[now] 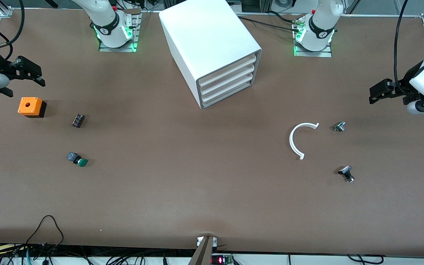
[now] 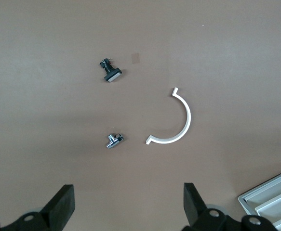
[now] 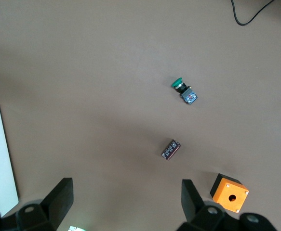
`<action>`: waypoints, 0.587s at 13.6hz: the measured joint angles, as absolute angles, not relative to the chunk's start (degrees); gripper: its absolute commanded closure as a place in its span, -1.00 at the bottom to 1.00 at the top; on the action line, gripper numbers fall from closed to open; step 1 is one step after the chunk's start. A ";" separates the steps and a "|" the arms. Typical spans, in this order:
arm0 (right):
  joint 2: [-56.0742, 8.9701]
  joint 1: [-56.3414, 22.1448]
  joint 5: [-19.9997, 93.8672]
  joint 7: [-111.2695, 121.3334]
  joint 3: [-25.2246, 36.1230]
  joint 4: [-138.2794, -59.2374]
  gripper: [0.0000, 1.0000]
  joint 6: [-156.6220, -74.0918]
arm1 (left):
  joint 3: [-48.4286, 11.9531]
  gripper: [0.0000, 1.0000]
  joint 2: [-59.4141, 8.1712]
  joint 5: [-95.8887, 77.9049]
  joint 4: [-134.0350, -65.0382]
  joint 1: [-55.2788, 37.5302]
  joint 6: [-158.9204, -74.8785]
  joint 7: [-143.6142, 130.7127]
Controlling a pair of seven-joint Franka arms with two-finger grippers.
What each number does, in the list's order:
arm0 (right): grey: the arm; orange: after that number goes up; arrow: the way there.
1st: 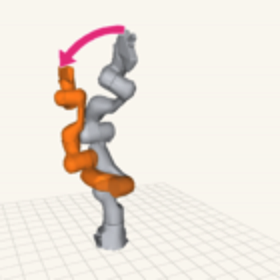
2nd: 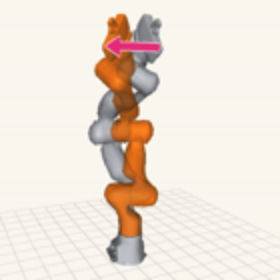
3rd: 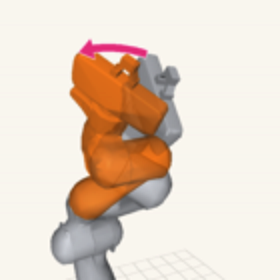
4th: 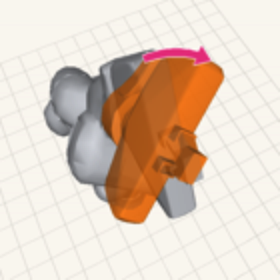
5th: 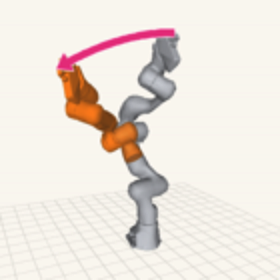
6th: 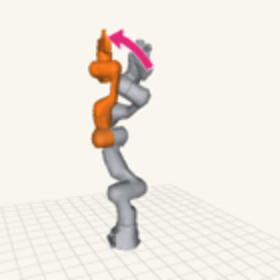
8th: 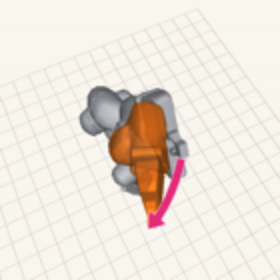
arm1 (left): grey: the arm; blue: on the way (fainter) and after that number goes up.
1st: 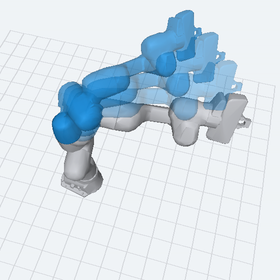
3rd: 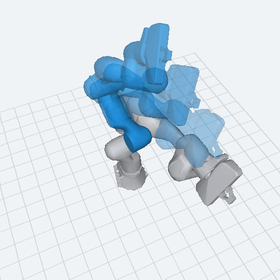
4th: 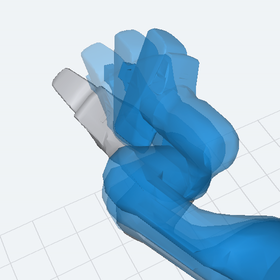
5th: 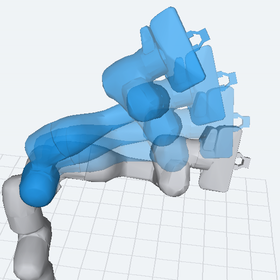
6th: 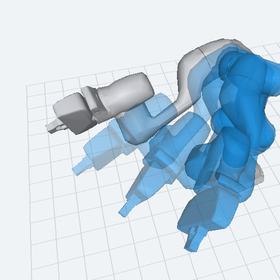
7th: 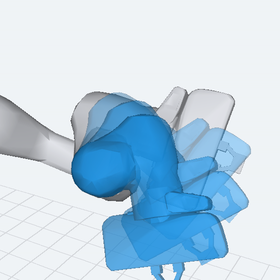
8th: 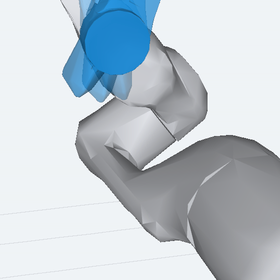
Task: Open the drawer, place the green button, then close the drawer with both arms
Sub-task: 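Move the left gripper toward the lowest drawer handle of the white cabinet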
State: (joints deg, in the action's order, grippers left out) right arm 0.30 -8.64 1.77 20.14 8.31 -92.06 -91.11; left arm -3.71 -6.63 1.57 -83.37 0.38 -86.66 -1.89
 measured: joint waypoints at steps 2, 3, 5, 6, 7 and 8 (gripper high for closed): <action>0.31 -8.64 1.77 20.15 8.31 -92.06 -0.99 -91.11 | -3.80 -0.99 -6.65 1.57 -83.52 0.37 -86.65 -1.86; 0.30 -8.64 1.77 20.15 8.31 -92.06 -0.99 -91.11 | -4.13 -0.99 -6.70 1.57 -83.60 0.36 -86.65 -1.86; 0.31 -8.64 1.77 20.15 8.31 -92.06 -0.99 -91.11 | -5.06 -0.99 -6.94 1.47 -83.67 0.27 -86.65 -1.87; 0.30 -8.64 1.77 20.15 8.31 -92.06 -0.99 -91.11 | -5.31 -0.99 -7.13 0.34 -83.70 0.13 -86.64 -1.87; 0.30 -8.64 1.77 20.15 8.31 -92.06 -0.99 -91.11 | -5.39 -0.99 -7.52 -3.35 -83.90 -0.01 -86.58 -1.88; 0.31 -8.64 1.77 20.15 8.31 -92.05 -0.99 -91.11 | -5.43 -0.99 -8.18 -6.54 -84.16 -0.14 -86.54 -1.89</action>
State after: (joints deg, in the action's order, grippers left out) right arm 0.31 -8.64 1.77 20.15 8.31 -92.05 -91.11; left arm -5.43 -8.18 -6.54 -84.16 -0.14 -86.54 -1.89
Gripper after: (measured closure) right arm 0.000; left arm 0.000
